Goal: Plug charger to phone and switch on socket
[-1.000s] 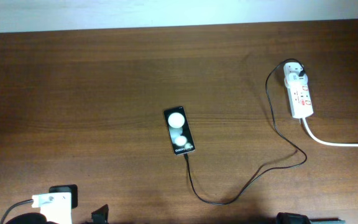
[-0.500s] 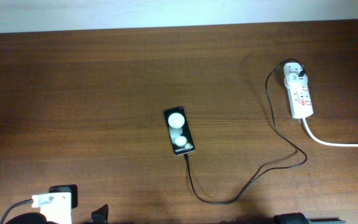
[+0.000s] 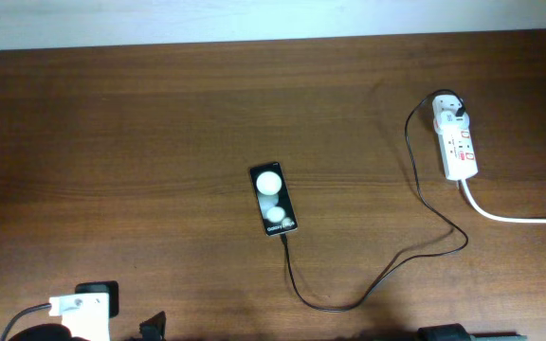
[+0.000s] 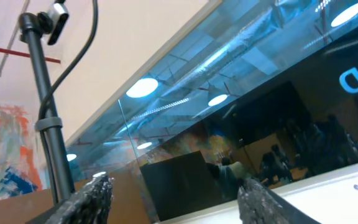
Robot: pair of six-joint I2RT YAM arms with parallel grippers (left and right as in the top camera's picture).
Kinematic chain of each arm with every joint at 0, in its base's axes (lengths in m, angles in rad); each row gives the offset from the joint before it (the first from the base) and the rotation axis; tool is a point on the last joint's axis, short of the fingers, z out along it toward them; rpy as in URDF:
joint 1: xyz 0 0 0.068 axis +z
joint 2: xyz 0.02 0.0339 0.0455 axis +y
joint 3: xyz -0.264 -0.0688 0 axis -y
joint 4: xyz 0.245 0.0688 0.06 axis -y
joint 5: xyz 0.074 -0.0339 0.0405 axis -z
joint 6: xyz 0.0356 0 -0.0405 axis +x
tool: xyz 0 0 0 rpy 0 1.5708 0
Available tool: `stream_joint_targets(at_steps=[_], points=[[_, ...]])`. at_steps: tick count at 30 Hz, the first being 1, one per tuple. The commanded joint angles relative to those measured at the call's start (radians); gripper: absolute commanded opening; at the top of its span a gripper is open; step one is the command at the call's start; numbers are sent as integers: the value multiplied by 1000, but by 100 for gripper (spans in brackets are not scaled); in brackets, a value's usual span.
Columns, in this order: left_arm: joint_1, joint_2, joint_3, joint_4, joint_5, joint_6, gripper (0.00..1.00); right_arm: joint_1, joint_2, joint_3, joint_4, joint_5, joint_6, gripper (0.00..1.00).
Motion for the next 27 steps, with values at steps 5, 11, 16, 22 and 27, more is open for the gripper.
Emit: stream_joint_targets(at_steps=[5,11,16,22,27], points=[[4,-3,1,0,3,16,99,6,-79,-2,0,42,1,71],[4,-3,1,0,3,16,99,6,-92,-13,15,42,1,71],[4,-3,1,0,3,16,99,6,-92,-39,1,109,1,99],[4,-3,1,0,3,16,99,6,-92,-195,-312,312,1,99],[4,-3,1,0,3,16,99,6,-92,-412,-323,454,1,99]])
